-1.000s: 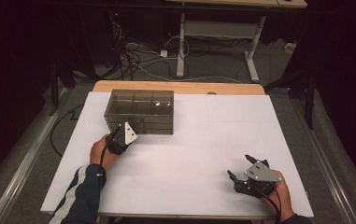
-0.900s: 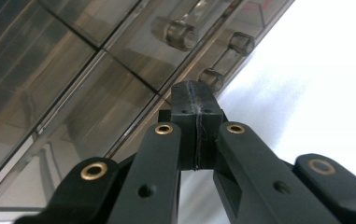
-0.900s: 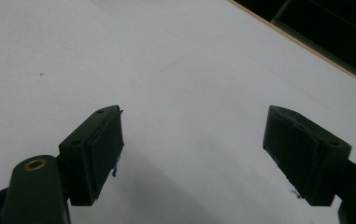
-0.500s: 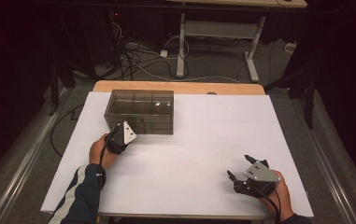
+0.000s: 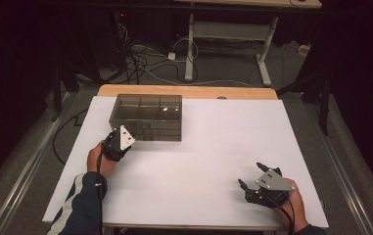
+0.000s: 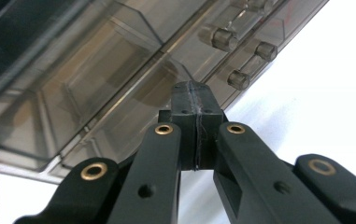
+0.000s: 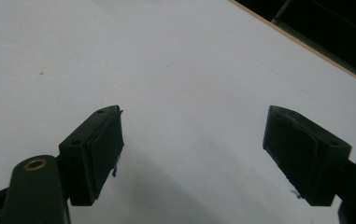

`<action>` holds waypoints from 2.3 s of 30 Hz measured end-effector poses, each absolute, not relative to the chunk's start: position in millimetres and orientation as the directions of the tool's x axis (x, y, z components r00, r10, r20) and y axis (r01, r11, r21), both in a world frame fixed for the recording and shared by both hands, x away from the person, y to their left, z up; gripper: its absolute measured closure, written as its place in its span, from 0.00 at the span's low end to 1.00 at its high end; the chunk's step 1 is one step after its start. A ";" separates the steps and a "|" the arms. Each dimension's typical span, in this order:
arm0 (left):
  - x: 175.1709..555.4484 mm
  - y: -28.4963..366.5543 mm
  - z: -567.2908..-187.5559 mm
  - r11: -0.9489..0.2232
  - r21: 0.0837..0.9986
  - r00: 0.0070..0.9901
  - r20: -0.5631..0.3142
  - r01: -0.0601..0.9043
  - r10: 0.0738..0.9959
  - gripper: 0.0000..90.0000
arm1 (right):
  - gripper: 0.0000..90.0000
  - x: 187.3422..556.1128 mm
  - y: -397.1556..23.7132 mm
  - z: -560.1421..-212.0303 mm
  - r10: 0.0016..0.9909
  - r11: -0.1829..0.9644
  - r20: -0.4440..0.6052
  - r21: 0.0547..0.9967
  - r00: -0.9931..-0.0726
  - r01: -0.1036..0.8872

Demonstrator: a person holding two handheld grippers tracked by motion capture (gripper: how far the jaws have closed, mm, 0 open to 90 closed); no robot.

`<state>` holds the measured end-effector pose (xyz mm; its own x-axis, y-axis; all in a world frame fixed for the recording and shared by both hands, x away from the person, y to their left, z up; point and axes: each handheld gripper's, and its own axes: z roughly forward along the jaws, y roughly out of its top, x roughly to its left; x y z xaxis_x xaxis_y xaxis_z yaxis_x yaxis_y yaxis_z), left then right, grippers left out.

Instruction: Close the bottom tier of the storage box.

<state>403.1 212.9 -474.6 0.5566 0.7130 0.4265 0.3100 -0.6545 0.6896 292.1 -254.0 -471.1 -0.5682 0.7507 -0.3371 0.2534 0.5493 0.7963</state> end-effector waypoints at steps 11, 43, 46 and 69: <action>400.0 218.1 -465.5 -0.593 0.760 0.516 0.406 0.267 0.754 0.97 | 0.23 292.4 -253.8 -471.6 0.749 0.553 -0.339 0.794 -0.569 0.254; 389.2 214.9 -450.0 -0.509 0.835 0.516 0.348 0.208 0.783 0.78 | 0.23 292.0 -252.5 -472.0 0.744 0.557 -0.339 0.791 -0.576 0.253; 389.6 214.7 -449.2 -0.514 0.835 0.517 0.358 0.195 0.778 0.72 | 0.23 291.9 -252.2 -472.1 0.743 0.558 -0.340 0.791 -0.577 0.253; 385.7 214.5 -447.1 -0.462 0.862 0.476 0.323 0.207 0.818 0.23 | 0.23 291.6 -251.7 -472.2 0.739 0.561 -0.341 0.789 -0.582 0.250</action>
<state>385.7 214.5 -447.1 0.4764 0.8176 0.3234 0.2072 -0.4619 0.8624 291.6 -251.7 -472.2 -0.5815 0.7386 -0.3410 0.2497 0.5610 0.7892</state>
